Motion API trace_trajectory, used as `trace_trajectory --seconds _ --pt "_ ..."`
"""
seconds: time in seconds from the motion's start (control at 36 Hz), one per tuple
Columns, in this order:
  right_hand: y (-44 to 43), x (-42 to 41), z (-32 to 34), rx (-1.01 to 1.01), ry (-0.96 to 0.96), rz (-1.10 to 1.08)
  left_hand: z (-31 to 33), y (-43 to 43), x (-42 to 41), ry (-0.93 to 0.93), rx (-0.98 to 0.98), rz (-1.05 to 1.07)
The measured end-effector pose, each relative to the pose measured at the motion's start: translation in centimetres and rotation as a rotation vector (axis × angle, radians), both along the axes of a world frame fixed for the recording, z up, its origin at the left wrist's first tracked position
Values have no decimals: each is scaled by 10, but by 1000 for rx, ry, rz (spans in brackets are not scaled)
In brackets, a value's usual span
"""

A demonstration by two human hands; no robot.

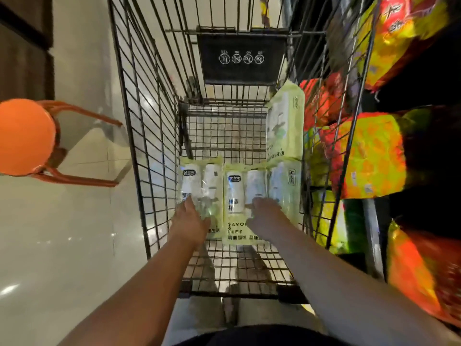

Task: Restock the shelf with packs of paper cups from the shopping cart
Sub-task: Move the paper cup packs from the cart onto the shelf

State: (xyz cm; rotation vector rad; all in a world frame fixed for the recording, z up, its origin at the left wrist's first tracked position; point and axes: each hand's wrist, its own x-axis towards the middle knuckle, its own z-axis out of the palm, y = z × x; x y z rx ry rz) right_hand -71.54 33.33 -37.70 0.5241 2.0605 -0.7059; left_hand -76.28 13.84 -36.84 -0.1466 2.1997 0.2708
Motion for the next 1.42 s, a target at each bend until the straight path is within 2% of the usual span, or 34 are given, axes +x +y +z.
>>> trace_trajectory --seconds 0.14,0.25,0.33,0.47,0.56,0.64,0.75,0.86,0.94,1.14,1.25,1.33,1.42 --pt "-9 -3 -25 99 -48 93 -32 1 7 -44 24 127" --pt "-16 -2 -40 72 -109 -54 -44 1 12 -21 -10 266" --pt "-21 0 -46 60 -139 -142 -48 2 15 15 -77 283" --pt "-24 12 -55 120 54 -308 -58 0 18 12 -79 374" --pt "-26 11 -57 100 45 -385 -61 1 10 -31 -100 401" --pt "-29 5 -62 152 32 -341 -64 6 -3 -92 -173 441" --pt "-22 -7 -68 133 -22 -460 -67 20 -14 -194 -272 437" --pt "-12 -8 -67 103 7 -620 -72 31 -20 -274 -339 433" --pt "-7 -8 -61 88 12 -659 -71 41 -24 -320 -377 412" --pt "-5 -22 -50 71 -25 -697 -100 48 -27 -358 -461 163" --pt "2 -27 -47 39 -46 -658 -96 55 -29 -363 -459 331" --pt "7 -21 -44 28 -31 -608 -97 58 -31 -346 -373 514" --pt "7 -21 -40 49 -3 -573 -79 60 -36 -269 -369 661"
